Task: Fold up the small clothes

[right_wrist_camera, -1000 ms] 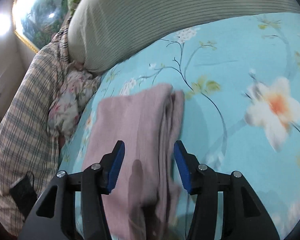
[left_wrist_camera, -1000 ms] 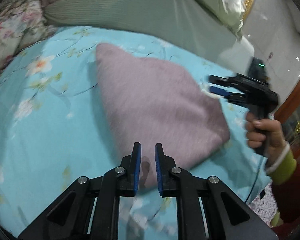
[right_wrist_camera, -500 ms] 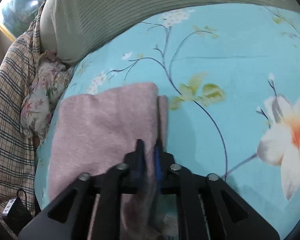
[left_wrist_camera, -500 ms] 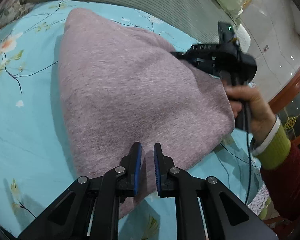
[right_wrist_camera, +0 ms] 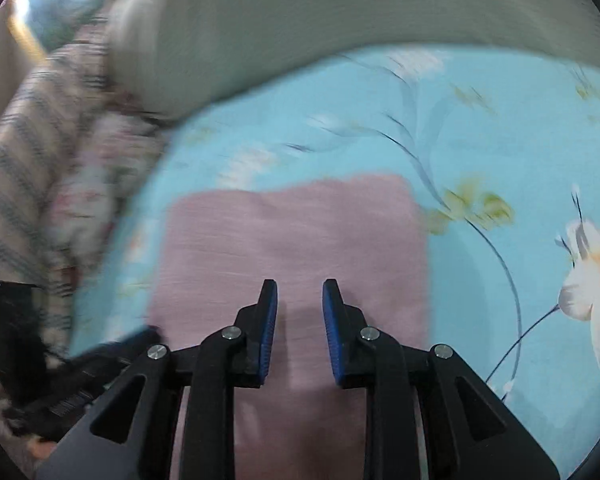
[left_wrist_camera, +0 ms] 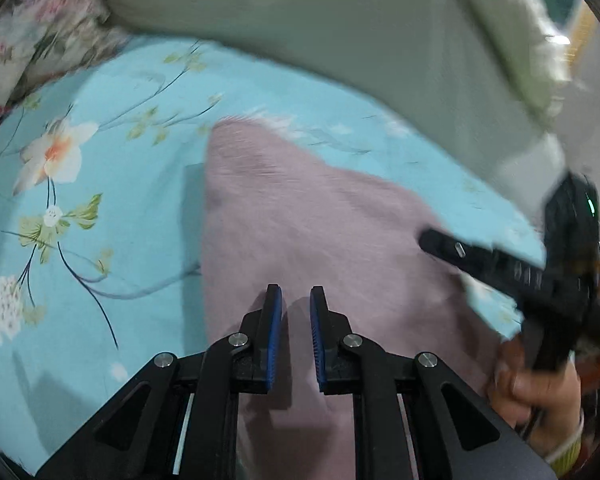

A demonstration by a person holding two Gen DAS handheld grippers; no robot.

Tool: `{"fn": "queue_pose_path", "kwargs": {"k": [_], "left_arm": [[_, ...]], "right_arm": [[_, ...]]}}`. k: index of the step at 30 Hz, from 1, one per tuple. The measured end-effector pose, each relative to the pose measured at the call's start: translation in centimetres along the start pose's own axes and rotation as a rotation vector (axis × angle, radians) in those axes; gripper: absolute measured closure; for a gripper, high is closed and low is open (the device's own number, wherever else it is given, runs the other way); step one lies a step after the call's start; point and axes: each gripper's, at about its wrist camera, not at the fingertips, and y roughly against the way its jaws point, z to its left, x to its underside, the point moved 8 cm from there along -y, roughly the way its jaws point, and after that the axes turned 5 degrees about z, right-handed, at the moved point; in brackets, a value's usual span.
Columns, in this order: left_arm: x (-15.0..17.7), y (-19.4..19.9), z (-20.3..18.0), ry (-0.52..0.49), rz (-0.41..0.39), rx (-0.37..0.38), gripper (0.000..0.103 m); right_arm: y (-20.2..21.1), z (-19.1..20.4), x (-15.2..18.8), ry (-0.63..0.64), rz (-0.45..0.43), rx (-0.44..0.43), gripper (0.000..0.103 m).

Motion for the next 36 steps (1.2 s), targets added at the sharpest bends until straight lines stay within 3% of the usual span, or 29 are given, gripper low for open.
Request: {"fn": "queue_pose_path", "kwargs": {"k": [1,2,4,7,10,13,16,19,21,23,26,32,36], "left_arm": [[-0.3,-1.5,0.7,0.013,0.034,-0.018,0.095],[-0.3,-2.2,1.1,0.015,0.046,-0.02,0.101],[-0.6,-2.9,1.1,-0.005,0.046,-0.023,0.102],[-0.8,-3.0,0.7,-0.038,0.041,-0.064,0.102],[-0.5,-2.2,0.6,-0.041,0.035,-0.049,0.102],[1.2,0.2,-0.6,-0.051,0.017,0.009,0.102],[3.0,2.7,-2.1,-0.096,-0.007,0.052,0.102],[6.1,5.0,-3.5,-0.137,-0.008,0.122,0.102],[7.8,5.1,-4.1,-0.154,0.01,0.137,0.102],[9.9,3.8,-3.8,-0.172,0.055,0.105,0.102],[11.7,1.4,-2.5,-0.145,0.117,0.07,0.102],[12.2,4.0,-3.3,-0.154,0.072,0.085,0.102],[13.7,4.5,-3.4,-0.166,0.08,0.086,0.102]], "right_arm": [[-0.6,-0.9,0.1,-0.008,-0.006,0.012,0.103],[-1.1,-2.3,-0.2,-0.021,-0.028,0.011,0.103],[-1.2,-3.0,-0.2,-0.058,-0.032,-0.054,0.103],[-1.0,-2.2,-0.3,-0.011,-0.032,-0.005,0.103],[-0.1,-2.0,-0.2,-0.027,-0.026,-0.031,0.1],[1.6,-1.1,0.5,-0.025,-0.042,-0.043,0.099],[4.4,-0.1,2.3,0.012,-0.06,-0.111,0.099],[5.6,0.9,5.6,0.056,-0.036,-0.141,0.099],[5.3,0.4,8.0,0.068,0.002,-0.115,0.099],[4.3,-1.5,9.5,0.05,0.021,-0.052,0.101],[4.2,-2.8,9.9,-0.023,0.015,-0.11,0.103],[7.0,-1.3,10.7,0.024,-0.007,-0.101,0.099],[6.9,-1.4,13.0,0.031,0.02,-0.11,0.097]]}}
